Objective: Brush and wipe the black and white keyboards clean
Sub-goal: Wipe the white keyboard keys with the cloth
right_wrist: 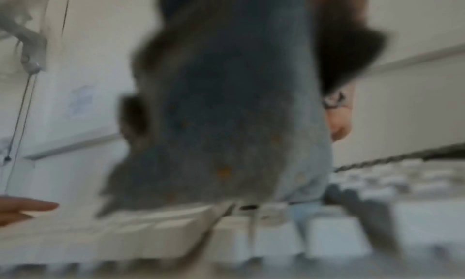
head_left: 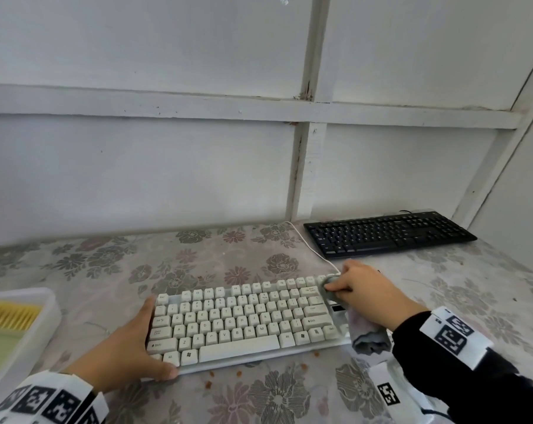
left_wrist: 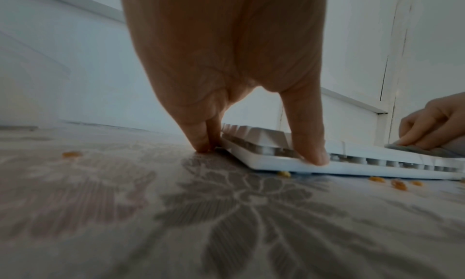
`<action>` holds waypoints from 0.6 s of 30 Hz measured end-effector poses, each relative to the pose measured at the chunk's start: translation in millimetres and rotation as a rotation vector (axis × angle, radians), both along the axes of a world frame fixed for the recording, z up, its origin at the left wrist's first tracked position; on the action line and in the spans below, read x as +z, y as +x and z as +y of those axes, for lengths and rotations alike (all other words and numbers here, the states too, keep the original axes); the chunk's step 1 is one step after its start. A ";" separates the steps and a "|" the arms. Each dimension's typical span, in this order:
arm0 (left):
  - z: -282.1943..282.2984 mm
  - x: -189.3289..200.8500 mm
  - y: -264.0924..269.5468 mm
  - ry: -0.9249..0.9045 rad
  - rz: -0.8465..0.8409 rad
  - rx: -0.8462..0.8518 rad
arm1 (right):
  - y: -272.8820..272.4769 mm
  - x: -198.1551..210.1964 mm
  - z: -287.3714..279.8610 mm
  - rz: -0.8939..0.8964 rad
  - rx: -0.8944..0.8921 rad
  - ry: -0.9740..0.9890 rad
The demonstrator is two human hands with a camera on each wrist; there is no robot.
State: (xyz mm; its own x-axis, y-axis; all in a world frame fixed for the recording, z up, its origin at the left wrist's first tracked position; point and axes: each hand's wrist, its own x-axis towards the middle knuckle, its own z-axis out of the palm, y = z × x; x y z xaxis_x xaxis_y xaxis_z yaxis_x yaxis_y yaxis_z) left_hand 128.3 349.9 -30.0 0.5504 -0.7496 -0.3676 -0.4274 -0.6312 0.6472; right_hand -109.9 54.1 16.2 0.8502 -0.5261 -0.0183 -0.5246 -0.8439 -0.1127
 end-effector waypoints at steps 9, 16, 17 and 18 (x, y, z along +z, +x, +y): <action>0.7 -4.1 4.6 -0.018 -0.014 -0.021 | -43.3 9.0 -39.5 0.015 -0.266 -0.030; 4.1 -1.2 5.9 -0.059 0.030 -0.054 | -39.0 -0.1 -29.9 -0.018 -0.107 0.034; 4.1 -1.1 5.8 -0.060 0.030 -0.058 | -41.1 -1.8 -32.9 -0.015 -0.114 0.019; 4.2 -1.1 5.9 -0.061 0.027 -0.058 | -44.7 -2.2 -37.2 -0.001 -0.133 -0.006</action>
State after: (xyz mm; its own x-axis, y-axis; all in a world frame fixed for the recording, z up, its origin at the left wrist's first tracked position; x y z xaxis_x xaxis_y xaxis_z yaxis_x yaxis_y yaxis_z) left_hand 134.3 354.1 -31.1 0.4955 -0.8015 -0.3348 -0.4440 -0.5650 0.6955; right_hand -154.5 16.9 14.0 0.7732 -0.6340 -0.0139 -0.6315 -0.7678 -0.1082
